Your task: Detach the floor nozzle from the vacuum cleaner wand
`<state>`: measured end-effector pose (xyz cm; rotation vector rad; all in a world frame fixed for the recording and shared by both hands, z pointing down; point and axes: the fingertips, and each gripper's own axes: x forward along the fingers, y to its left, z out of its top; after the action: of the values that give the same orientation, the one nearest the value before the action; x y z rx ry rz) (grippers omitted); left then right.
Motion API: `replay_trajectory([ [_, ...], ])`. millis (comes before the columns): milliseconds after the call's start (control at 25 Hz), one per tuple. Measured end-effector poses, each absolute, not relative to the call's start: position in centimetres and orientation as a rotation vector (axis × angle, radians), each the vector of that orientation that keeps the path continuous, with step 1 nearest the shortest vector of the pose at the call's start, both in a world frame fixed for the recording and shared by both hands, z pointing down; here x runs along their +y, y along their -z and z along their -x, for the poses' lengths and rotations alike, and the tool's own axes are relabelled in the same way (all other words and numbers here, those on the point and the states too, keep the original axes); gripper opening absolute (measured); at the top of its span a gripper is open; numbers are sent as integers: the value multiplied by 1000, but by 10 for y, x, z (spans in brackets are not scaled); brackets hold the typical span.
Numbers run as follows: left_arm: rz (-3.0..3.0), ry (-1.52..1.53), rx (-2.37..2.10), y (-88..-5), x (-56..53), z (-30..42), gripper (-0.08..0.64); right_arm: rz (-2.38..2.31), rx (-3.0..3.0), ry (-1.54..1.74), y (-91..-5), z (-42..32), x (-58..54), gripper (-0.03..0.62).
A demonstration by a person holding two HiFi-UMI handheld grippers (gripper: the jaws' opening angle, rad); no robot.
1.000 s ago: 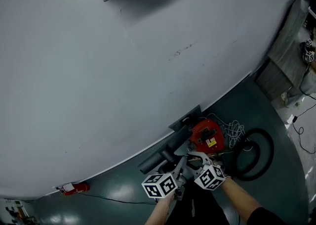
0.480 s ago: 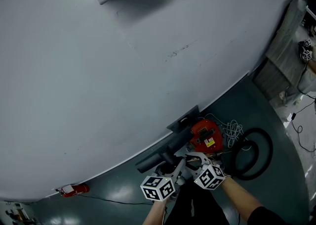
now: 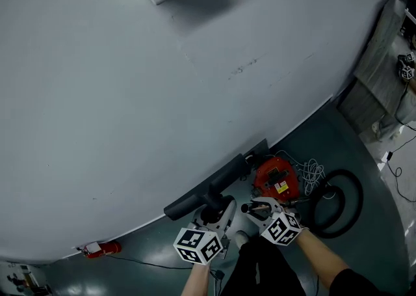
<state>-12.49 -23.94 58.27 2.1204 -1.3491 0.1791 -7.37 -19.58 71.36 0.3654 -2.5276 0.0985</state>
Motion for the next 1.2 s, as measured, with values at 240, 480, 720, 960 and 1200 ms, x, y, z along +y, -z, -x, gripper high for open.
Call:
replay_trajectory([
  [240,-2134,-188,-1353,-577,-234,124,178,-318,-2564,-191,-696,75,-194,179],
  [480,-2156,-169,-1389,-549,-229,129,178,-433,-2661,-391,-643,66,-198,186],
  [720,-2188,-155,-1419,-518,-217,129,178,-615,-2771,-592,-585,59,-206,123],
  [960,-2210,-78,-1430,-471,-211,130,178,-765,-2893,-577,-503,61,-211,70],
  [1200,-2311,-8,-1474,-409,-217,131,178,-879,-3024,-501,-415,58,-227,40],
])
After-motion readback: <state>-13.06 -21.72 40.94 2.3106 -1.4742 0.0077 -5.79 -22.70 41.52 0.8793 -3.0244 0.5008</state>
